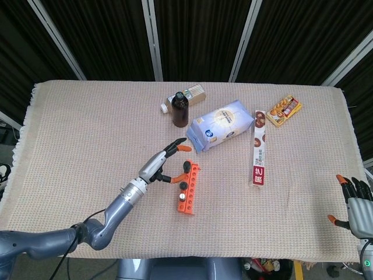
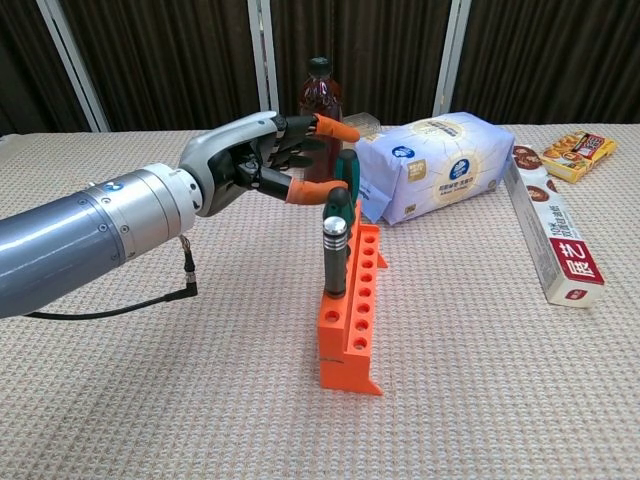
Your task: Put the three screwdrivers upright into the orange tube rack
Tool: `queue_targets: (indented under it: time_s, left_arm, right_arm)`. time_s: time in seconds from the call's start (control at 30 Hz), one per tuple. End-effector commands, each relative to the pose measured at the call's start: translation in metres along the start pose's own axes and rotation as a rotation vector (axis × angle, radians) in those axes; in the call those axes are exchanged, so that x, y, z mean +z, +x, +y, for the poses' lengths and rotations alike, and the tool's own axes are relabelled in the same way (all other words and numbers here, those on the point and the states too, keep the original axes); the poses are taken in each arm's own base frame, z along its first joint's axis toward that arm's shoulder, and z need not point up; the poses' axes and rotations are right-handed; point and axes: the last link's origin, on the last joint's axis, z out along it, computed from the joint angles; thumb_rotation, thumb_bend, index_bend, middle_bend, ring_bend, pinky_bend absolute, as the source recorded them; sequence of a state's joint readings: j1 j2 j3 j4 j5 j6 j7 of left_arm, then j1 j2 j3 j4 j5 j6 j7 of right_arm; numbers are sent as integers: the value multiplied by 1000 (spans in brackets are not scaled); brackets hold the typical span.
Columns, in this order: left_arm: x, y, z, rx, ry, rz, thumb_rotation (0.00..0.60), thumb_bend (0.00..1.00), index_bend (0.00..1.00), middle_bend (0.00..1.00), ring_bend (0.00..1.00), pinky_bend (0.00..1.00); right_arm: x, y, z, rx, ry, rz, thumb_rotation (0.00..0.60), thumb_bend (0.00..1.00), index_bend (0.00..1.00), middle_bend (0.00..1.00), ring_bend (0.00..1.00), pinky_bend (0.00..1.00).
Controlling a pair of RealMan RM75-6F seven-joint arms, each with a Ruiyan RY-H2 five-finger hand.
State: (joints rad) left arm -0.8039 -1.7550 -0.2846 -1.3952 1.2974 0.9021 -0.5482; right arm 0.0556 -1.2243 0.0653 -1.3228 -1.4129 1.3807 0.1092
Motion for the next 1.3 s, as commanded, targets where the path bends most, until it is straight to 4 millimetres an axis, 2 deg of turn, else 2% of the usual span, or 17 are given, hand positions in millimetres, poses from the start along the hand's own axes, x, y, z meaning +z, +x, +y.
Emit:
queue_targets:
  time_s: [0.03, 0.1, 0.17, 0.63, 0.73, 0.8, 0.9, 1.03, 1.17, 1.3]
  left_arm:
    - [0, 0, 1, -1, -2, 1, 600, 289, 77, 0, 0, 0]
    - [-1, 1, 2, 0, -8, 5, 600, 289, 19, 0, 0, 0]
    - [-1, 2, 3, -1, -12, 8, 600, 288, 0, 0, 0, 0]
    - [-13, 26, 20, 6, -84, 65, 561, 230, 0, 0, 0, 0]
    - [-20, 40, 31, -3, -113, 91, 560, 252, 0, 0, 0, 0]
    - [-26, 50, 37, 1, -126, 109, 560, 321, 0, 0, 0, 0]
    - [-41, 72, 45, 45, -130, 153, 558, 399, 52, 0, 0, 0]
    - [-65, 102, 42, 217, -76, 229, 559, 410, 144, 0, 0, 0]
    - [-103, 132, 27, 478, 70, 264, 559, 410, 234, 0, 0, 0]
    - [-149, 151, 12, 664, 233, 282, 560, 410, 254, 0, 0, 0]
  right_arm:
    - [0, 0, 0, 0, 0, 1, 600, 0, 57, 104, 0, 60]
    - [0, 0, 0, -1, 0, 1, 600, 0, 57, 104, 0, 61]
    - [0, 0, 0, -1, 1, 1, 600, 0, 58, 104, 0, 61]
    - [1, 2, -2, -5, 7, 5, 600, 0, 57, 105, 0, 60]
    - [2, 2, -3, -7, 8, 6, 600, 0, 57, 105, 0, 60]
    - [3, 3, -3, -7, 11, 6, 600, 0, 58, 104, 0, 61]
    - [5, 3, -6, -10, 21, 7, 600, 0, 60, 104, 0, 60]
    - [9, 4, -9, -14, 34, 7, 600, 0, 69, 104, 0, 61]
    - [15, 6, -14, -20, 52, 9, 600, 0, 82, 104, 0, 61]
    - [21, 9, -22, -28, 75, 22, 600, 0, 79, 103, 0, 60]
